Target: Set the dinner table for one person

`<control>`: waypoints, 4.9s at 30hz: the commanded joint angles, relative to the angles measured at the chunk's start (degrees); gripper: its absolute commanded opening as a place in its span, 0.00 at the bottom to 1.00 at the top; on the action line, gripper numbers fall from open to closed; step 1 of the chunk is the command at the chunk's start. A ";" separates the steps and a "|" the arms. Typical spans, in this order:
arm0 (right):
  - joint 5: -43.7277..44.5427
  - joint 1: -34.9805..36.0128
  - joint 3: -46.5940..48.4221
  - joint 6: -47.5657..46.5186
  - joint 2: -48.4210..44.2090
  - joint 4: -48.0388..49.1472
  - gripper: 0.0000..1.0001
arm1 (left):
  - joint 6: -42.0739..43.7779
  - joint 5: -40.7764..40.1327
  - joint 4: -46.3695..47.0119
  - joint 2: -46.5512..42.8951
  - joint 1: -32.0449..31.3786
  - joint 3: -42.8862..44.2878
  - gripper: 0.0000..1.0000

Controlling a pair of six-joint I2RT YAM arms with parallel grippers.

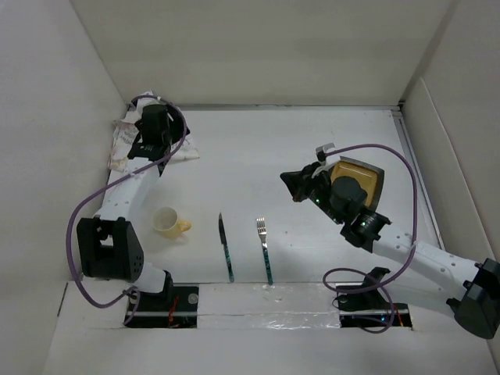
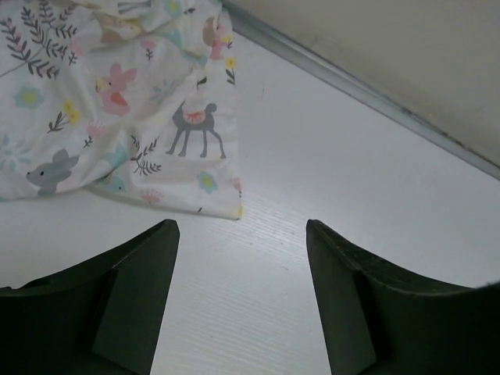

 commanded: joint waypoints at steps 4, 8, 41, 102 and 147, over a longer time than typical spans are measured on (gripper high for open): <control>0.90 -0.51 -0.51 0.68 -0.02 3.37 0.00 | 1.83 -0.69 -6.14 5.64 1.62 7.73 0.63; -0.78 -1.04 0.20 0.51 1.21 2.85 0.00 | 1.75 -1.22 -8.79 10.92 4.60 10.72 0.55; -6.92 -1.04 7.75 -1.16 14.75 -1.46 0.58 | 6.75 -12.73 -15.31 31.86 4.09 23.75 0.58; -0.77 -11.24 16.54 2.09 31.96 -6.04 0.00 | 2.19 0.94 -9.45 32.00 -20.79 42.94 0.99; -9.57 -10.18 14.09 1.47 20.12 -7.96 0.45 | -7.57 -32.94 -12.57 18.40 -35.02 -5.71 0.58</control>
